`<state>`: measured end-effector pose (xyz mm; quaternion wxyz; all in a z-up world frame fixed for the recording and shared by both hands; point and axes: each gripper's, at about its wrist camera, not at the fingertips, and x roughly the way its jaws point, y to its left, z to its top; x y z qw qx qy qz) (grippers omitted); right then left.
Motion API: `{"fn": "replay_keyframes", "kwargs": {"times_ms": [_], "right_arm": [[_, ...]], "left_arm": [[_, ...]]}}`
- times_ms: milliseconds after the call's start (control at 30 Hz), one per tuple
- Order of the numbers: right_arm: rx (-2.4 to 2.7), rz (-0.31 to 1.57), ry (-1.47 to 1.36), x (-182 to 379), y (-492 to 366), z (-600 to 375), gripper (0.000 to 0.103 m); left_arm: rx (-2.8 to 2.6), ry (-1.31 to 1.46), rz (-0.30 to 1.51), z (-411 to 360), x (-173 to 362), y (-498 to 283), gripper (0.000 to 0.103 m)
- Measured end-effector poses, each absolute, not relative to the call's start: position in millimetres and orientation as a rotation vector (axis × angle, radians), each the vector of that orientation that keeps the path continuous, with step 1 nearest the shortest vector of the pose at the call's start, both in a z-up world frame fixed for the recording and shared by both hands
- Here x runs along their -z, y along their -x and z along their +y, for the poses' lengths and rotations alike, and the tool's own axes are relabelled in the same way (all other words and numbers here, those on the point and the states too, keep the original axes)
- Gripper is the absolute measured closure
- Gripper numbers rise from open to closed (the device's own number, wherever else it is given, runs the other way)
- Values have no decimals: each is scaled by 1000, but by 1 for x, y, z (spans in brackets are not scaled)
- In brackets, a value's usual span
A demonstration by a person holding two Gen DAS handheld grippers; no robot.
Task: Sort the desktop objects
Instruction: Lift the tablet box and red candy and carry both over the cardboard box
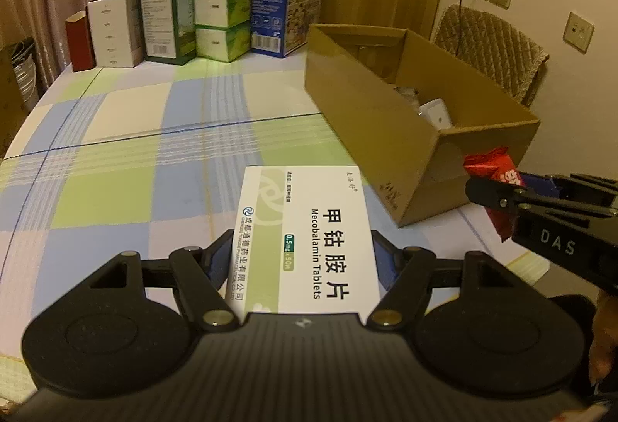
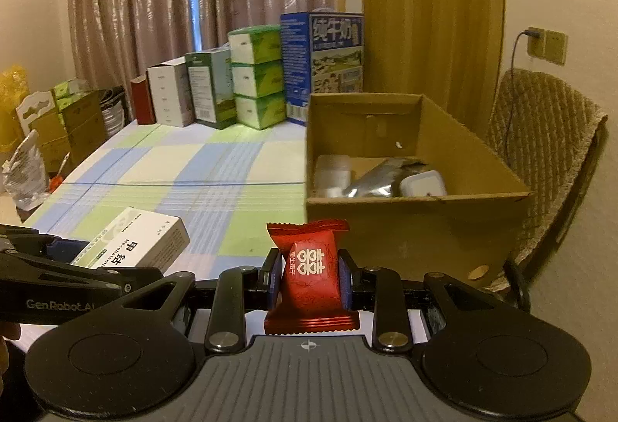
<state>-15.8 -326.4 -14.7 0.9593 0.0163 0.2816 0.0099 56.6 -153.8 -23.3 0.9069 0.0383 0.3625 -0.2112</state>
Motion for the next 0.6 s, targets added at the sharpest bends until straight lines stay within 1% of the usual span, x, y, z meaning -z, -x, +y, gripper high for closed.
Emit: {"fn": "replay_keyframes", "kwargs": {"times_ms": [600], "right_arm": [[67,546,-49,-3,21,-377,76]], "left_arm": [[539,-77,717,-215,6,-57,36]]}}
